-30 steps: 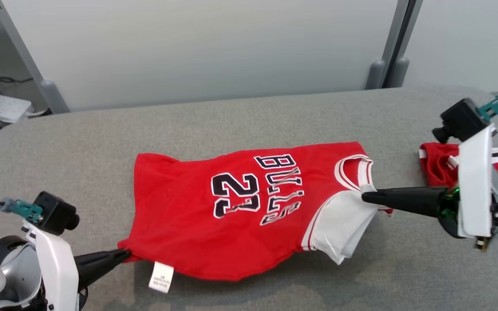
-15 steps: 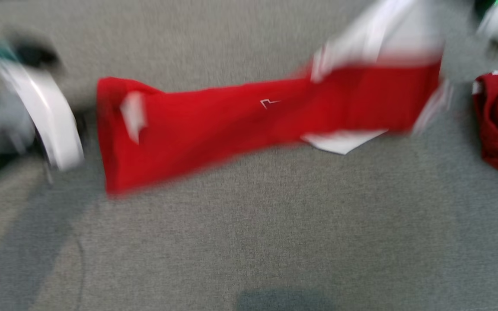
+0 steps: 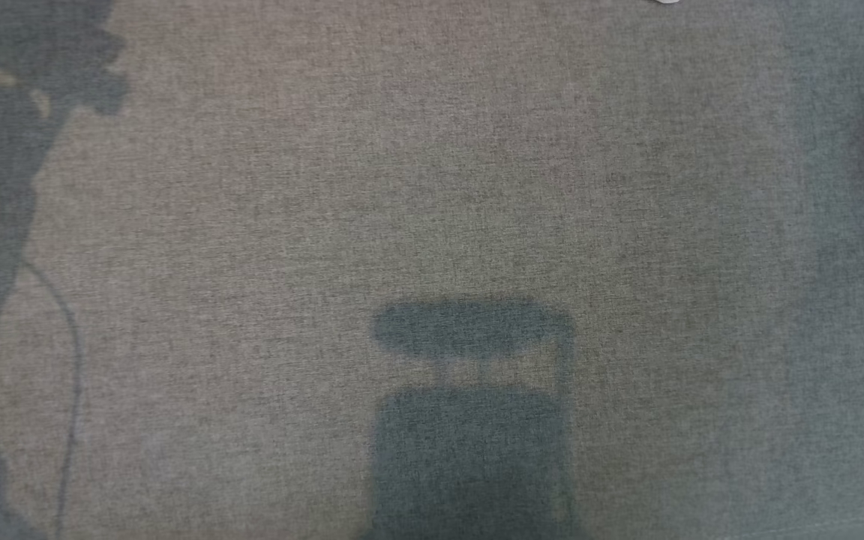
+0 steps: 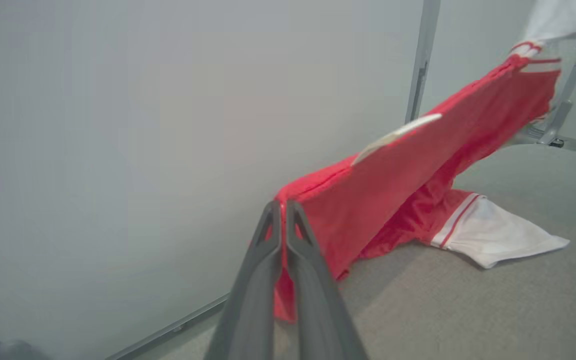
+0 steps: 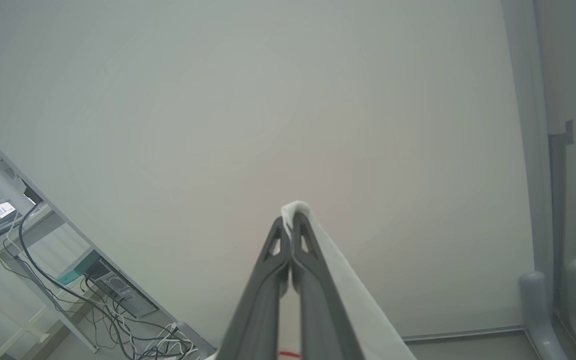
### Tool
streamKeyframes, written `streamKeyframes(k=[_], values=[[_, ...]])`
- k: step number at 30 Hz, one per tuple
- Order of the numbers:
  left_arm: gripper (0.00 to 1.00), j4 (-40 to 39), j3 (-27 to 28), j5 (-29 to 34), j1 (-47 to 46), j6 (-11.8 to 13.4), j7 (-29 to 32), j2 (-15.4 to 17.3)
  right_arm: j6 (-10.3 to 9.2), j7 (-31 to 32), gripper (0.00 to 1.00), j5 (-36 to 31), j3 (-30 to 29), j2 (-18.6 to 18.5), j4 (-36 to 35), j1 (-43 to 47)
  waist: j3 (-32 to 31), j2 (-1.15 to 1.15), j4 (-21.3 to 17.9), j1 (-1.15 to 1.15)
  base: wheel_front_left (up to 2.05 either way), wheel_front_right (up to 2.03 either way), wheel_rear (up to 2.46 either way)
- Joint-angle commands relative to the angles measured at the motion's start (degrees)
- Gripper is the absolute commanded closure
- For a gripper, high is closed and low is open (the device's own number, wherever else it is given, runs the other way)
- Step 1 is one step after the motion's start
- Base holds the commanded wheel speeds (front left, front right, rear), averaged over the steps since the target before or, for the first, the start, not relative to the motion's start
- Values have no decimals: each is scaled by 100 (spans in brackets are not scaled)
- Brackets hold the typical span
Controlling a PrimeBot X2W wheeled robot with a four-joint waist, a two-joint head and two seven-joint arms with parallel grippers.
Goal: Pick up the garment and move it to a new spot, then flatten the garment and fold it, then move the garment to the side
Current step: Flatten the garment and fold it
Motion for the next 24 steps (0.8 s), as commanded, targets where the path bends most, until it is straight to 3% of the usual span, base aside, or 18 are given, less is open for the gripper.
streamKeyframes(k=[1, 6, 8, 13, 17, 24], values=[[100, 108, -34, -94, 140, -1, -14, 210, 26, 360, 100, 179, 59, 8, -134, 265, 49, 0, -58, 0, 0, 0, 0], [100, 233, -516, -596, 918, -1, -252, 97, 26, 2006, 100, 962, 564, -19, -579, 1416, -193, 0, -87, 0, 0, 0, 0], [100, 180, -679, -791, 1267, -1, -306, 127, 26, 2680, 100, 1381, 711, -183, -1023, 1981, -360, 0, -95, 0, 0, 0, 0], [100, 136, -961, -1018, 2159, -2, -360, 157, 26, 3662, 100, 2058, 852, -682, -1569, 3326, -984, 0, -78, 0, 0, 0, 0], [100, 75, -984, -1181, 2836, -2, -377, 112, 26, 3834, 100, 2244, 905, -900, -1723, 4127, -1564, 0, -35, 0, 0, 0, 0], [100, -136, -967, -1358, 3771, -2, -379, 126, 26, 3787, 100, 2412, 988, -895, -1820, 5041, -2400, 0, 38, 0, 0, 0, 0]])
